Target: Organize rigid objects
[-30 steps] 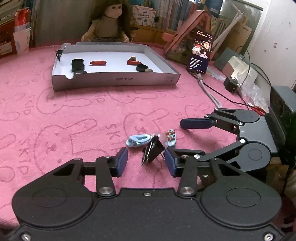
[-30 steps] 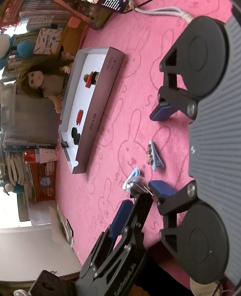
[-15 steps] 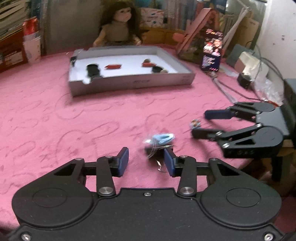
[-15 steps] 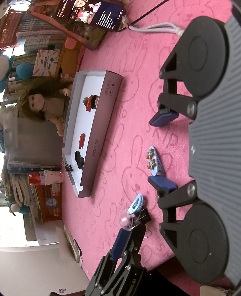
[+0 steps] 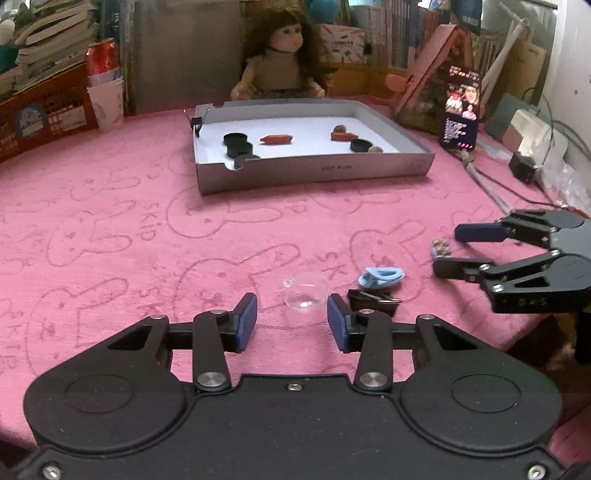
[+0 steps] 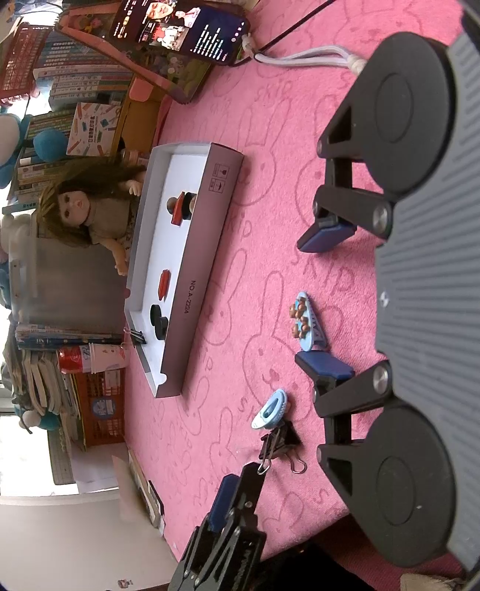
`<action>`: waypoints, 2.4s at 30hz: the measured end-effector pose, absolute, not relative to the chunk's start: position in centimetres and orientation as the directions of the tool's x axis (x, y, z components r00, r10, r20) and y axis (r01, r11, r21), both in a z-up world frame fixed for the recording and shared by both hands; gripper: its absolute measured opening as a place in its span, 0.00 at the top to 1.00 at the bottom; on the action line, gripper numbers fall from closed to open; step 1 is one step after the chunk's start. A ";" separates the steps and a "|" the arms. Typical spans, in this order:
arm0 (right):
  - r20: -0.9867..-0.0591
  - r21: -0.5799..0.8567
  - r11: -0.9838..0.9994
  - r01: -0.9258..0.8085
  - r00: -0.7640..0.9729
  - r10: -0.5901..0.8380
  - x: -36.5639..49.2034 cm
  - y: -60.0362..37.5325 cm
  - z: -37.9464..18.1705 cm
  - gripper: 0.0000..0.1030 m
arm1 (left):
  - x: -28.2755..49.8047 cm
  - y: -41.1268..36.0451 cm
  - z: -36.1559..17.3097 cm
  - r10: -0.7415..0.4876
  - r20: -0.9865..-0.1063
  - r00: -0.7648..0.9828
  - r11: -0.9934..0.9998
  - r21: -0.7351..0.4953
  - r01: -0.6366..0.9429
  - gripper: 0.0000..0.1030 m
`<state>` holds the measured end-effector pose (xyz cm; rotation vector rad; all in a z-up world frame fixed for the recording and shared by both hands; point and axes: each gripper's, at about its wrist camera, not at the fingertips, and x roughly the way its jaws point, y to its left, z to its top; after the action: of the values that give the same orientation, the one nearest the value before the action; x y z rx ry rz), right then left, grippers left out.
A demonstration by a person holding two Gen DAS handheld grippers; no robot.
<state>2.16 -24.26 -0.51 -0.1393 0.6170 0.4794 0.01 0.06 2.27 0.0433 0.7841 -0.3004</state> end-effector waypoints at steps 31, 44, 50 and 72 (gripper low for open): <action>-0.550 -0.018 0.877 -0.481 0.737 0.393 2.2 -23.5 -1.0 0.30 | -1.6 -5.2 0.5 -0.286 -0.654 0.701 0.927 -0.003 0.376 0.53; -0.543 -0.002 0.874 -0.486 0.735 0.407 1.6 -23.3 -1.1 0.44 | -1.9 -5.6 0.2 -0.279 -0.646 0.710 0.920 0.033 0.391 0.53; -0.538 0.002 0.873 -0.489 0.735 0.413 1.4 -23.2 -1.2 0.45 | -1.9 -5.7 0.2 -0.277 -0.645 0.712 0.919 0.038 0.393 0.53; -0.512 -0.025 0.905 -0.424 0.783 0.352 0.4 -23.3 -0.6 0.65 | -0.5 -3.3 0.9 -0.211 -0.624 0.752 0.959 0.018 0.283 0.55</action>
<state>0.44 -23.32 -0.56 -0.1419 0.5238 0.4203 -0.54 -3.25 0.88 0.1136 0.6669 -0.2702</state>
